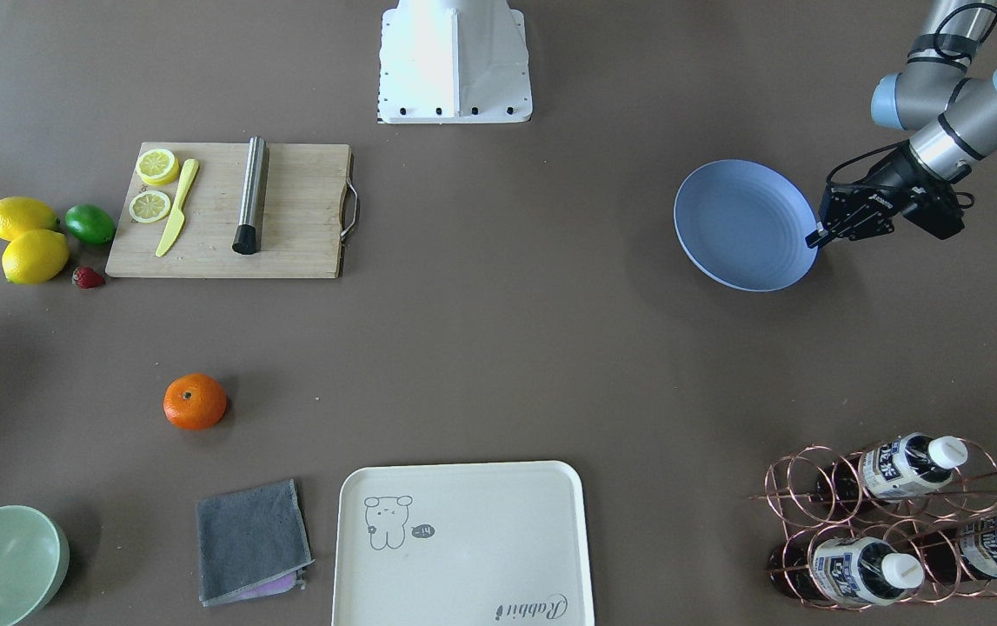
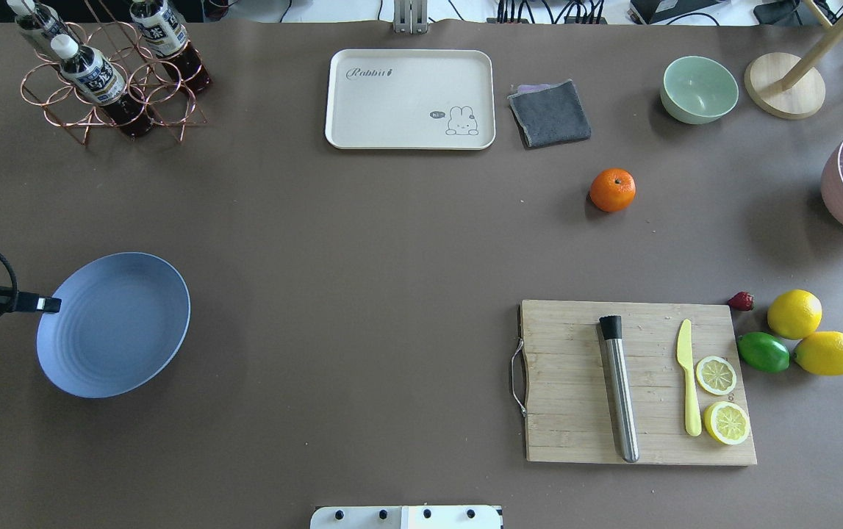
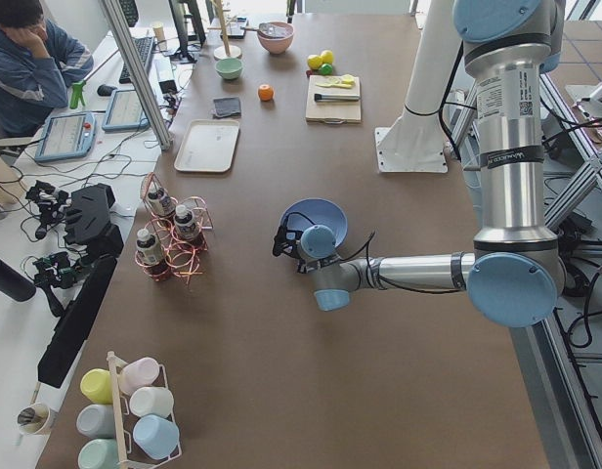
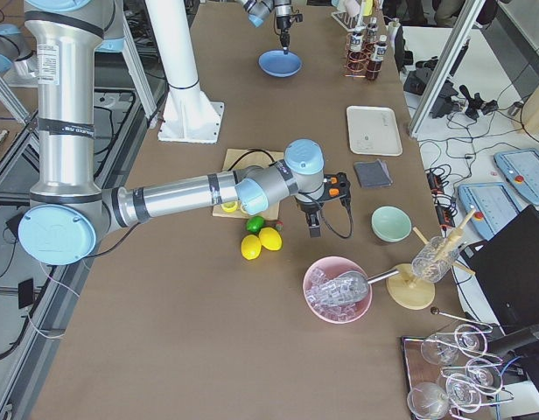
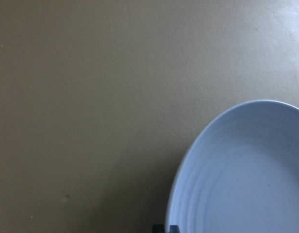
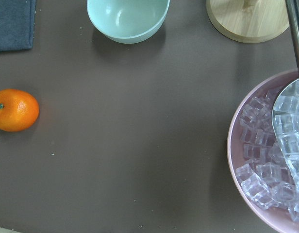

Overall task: Pick orange to plate
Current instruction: 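Push the blue plate with the left gripper toward the table center, then withdraw the left arm while moving the right gripper above the orange tangerine, then lower the right gripper and grasp the orange tangerine, then carry the tangerine with the right gripper over the blue plate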

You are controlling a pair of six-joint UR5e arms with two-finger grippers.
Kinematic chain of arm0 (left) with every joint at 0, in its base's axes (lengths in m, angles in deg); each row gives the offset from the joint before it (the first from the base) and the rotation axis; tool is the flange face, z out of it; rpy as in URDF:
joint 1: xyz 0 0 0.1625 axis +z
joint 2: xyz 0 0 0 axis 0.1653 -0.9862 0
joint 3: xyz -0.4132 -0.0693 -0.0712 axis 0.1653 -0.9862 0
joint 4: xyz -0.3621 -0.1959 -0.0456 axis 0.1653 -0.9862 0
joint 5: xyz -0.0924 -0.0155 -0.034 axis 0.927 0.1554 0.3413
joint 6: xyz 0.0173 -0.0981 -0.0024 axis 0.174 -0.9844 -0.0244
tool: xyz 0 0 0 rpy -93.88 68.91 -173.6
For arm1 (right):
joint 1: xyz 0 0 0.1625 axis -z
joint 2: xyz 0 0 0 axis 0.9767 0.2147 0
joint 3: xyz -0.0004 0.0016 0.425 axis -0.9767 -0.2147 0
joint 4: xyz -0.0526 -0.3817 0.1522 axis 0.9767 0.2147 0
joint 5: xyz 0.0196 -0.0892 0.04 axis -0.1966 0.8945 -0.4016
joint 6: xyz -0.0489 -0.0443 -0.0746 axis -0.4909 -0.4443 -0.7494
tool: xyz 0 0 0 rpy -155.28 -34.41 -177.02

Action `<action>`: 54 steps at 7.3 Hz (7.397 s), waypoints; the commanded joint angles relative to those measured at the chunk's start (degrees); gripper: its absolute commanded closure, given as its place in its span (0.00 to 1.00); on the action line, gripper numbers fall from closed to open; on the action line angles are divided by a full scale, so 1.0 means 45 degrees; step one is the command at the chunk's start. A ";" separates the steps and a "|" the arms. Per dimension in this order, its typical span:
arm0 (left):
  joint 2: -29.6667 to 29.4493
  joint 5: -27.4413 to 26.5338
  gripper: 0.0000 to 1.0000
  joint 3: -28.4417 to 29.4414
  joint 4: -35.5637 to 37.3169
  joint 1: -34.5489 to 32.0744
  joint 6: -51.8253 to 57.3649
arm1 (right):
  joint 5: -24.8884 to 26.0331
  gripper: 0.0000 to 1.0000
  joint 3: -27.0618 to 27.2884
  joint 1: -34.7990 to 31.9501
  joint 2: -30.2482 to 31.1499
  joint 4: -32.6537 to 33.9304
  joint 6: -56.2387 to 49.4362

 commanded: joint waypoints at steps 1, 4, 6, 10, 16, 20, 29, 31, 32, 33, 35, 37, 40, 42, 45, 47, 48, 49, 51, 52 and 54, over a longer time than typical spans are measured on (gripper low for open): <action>-0.1465 0.0954 1.00 -0.0711 0.0342 -0.0683 -0.3128 | -0.0015 0.00 0.0000 0.0000 0.0016 0.0004 0.0000; -0.4452 -0.1635 1.00 -0.1160 0.4665 0.0638 -0.3161 | -0.0015 0.00 0.0000 0.0000 -0.0004 0.0005 0.0039; -0.6347 -0.3957 1.00 -0.1143 0.7461 0.2569 -0.3181 | 0.0004 0.00 0.0000 0.0000 -0.0023 0.0005 0.0058; -0.8133 -0.6194 1.00 -0.0015 0.9056 0.4494 -0.3161 | 0.0004 0.00 -0.0058 0.0019 -0.0082 0.0005 0.0058; -0.7359 -0.4593 0.02 -0.0672 0.9114 0.2824 -0.1514 | 0.0587 0.00 -0.0078 0.0757 -0.0839 0.0063 0.1531; -0.3496 0.1510 0.02 -0.0909 0.9675 -0.3578 0.6718 | 0.2773 0.00 -0.0292 0.3589 -0.3220 0.0820 0.5169; -0.1670 0.0660 0.02 -0.2060 1.9680 -0.8397 1.7366 | 0.4301 0.00 -0.3449 0.5818 -0.5742 0.0482 0.6385; -0.1668 0.0679 0.02 -0.2099 1.9680 -0.8397 1.7366 | 0.4301 0.00 -0.4818 0.5898 -0.6797 0.0201 0.6406; -0.1668 0.0679 0.02 -0.2080 1.9661 -0.8397 1.7366 | 0.4301 0.00 -0.5037 0.5937 -0.6878 -0.0032 0.6406; -0.1668 0.0679 0.02 -0.2080 1.9661 -0.8397 1.7366 | 0.4301 0.00 -0.5310 0.5995 -0.6879 -0.0382 0.6406; -0.1688 0.0679 0.02 -0.2080 1.9661 -0.8377 1.7347 | 0.4301 0.00 -0.6032 0.6035 -0.6859 -0.1184 0.6387; -0.1688 0.0679 0.02 -0.2100 1.9661 -0.8377 1.7347 | 0.4320 0.00 -0.6132 0.6209 -0.6878 -0.1187 0.6406; -0.1669 0.0679 0.02 -0.2080 1.9661 -0.8377 1.7347 | 0.4728 0.03 -0.6133 0.6483 -0.6859 -0.1187 0.6406; -0.1610 0.0679 0.02 -0.2099 1.9661 -0.8377 1.7366 | 0.4770 0.96 -0.5977 0.6504 -0.6859 -0.1206 0.6425; -0.1590 0.0679 0.02 -0.2080 1.9661 -0.8377 1.7366 | 0.4653 1.00 -0.5078 0.6581 -0.7635 -0.0585 0.7665; -0.1590 0.0679 0.02 -0.2080 1.9661 -0.8377 1.7366 | 0.5505 1.00 -0.5155 0.7863 -1.0012 0.1831 0.9850; -0.1590 0.0679 0.02 -0.2061 1.9661 -0.8377 1.7347 | 0.6227 1.00 -0.5369 0.8702 -1.0835 0.2053 1.1236; -0.1590 0.0679 0.02 -0.2061 1.9680 -0.8377 1.7347 | 0.6699 1.00 -0.5661 0.9310 -1.1443 0.2094 1.1888; -0.1590 0.0679 0.02 -0.2041 1.9680 -0.8377 1.7347 | 0.7891 1.00 -0.6753 1.0425 -1.2305 0.2251 1.2652; -0.1571 0.0679 0.02 -0.2041 1.9680 -0.8377 1.7347 | 0.7953 1.00 -0.6758 1.0719 -1.2308 0.2270 1.2830; -0.1336 0.0679 0.02 -0.2139 1.9680 -0.8377 1.7347 | 0.8342 1.00 -0.6797 1.1131 -1.2308 0.2270 1.3026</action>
